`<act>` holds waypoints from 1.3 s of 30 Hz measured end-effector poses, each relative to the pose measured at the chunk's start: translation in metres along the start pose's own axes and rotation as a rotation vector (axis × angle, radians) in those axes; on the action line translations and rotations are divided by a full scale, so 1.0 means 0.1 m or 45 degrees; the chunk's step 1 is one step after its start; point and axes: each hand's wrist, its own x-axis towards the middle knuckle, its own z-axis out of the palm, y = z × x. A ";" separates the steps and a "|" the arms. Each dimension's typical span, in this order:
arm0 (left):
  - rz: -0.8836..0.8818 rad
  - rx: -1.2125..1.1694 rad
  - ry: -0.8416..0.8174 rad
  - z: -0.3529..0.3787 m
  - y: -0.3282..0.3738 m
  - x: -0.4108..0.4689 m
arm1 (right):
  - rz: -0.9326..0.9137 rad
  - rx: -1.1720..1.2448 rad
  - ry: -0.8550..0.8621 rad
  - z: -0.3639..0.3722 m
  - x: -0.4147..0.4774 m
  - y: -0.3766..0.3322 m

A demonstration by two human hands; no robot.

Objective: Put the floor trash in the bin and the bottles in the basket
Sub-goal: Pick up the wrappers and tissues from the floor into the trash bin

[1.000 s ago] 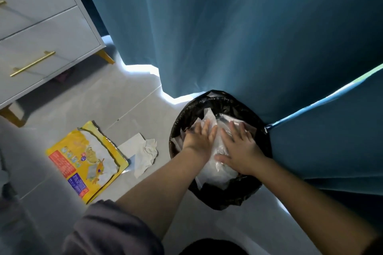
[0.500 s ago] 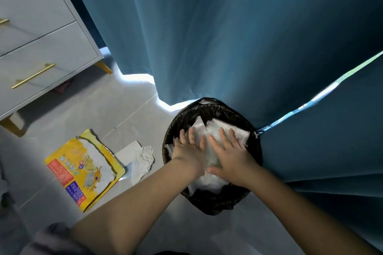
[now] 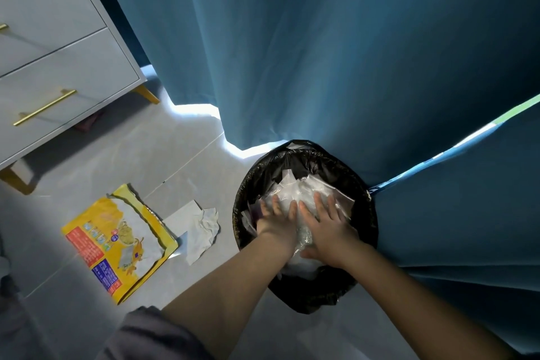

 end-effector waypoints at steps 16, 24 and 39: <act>0.017 0.277 0.073 -0.02 -0.07 -0.19 | -0.001 0.033 -0.044 -0.20 -0.20 -0.04; 0.228 0.198 0.661 -0.36 -0.73 -0.77 | -0.143 0.031 0.234 -0.89 -0.55 -0.36; -0.471 -0.166 0.520 0.91 -2.93 -0.79 | -0.540 0.086 0.240 -0.68 0.53 -2.40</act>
